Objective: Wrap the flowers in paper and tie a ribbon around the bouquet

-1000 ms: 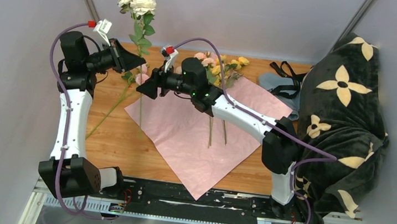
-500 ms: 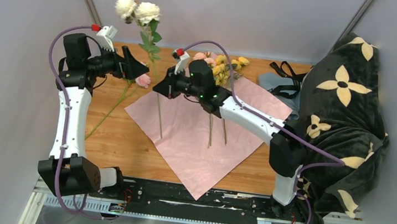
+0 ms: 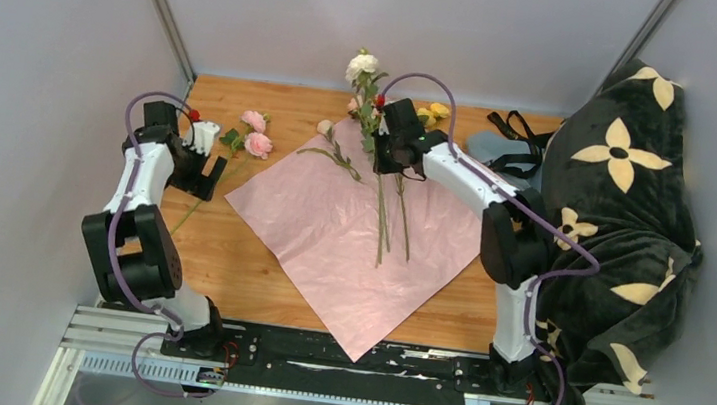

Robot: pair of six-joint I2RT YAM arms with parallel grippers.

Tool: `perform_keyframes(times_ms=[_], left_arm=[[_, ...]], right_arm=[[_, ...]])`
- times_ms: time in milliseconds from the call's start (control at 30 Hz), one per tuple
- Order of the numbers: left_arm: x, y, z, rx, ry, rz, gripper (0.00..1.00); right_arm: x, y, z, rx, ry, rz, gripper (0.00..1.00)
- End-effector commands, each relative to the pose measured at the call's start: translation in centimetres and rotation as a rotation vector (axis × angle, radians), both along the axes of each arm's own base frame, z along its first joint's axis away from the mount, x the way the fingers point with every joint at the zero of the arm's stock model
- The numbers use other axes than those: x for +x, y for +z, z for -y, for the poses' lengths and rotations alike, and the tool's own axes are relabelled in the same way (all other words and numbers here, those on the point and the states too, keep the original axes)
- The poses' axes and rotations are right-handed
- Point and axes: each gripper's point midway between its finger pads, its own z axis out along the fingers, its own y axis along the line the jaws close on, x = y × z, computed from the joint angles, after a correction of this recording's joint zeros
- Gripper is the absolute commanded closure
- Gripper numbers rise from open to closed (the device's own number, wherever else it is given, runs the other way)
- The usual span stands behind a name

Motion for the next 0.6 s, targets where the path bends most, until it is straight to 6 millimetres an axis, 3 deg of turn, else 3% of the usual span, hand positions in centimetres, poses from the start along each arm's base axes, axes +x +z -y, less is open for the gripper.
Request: perform_keyframes(times_ms=[0,33,100,233,367,567], left_arm=[[-0.8,-3.3,-4.6,0.167,0.025,-0.108,0.06],[-0.9,-4.1,-4.9,0.166,0.027,-0.128,0.1],[-1.1,-5.5,-5.1,0.163,0.026,-0.167,0.22],[-1.0,-7.5,-5.1,0.154,0.002,-0.197,0.29],[-0.3,-8.4,-4.9,0.13,-0.013,-0.194,0.33],[1.5,-10.0,-4.8,0.075,0.0,-0.214,0.37]], right_arm=[[1.8,-3.5,2.8,-0.165,-0.047,-0.075,1.0],[2.4,-4.0,3.4,-0.184,-0.082,-0.083,1.0],[3.2,-4.8,4.0,-0.187,-0.127,-0.106,0.88],[3.4,-4.7,3.7,-0.168,-0.125,-0.114,0.65],[2.4,-3.5,3.2,-0.136,-0.08,-0.118,0.62],[0.4,-1.1,4.2,-0.139,-0.058,-0.087,0.6]])
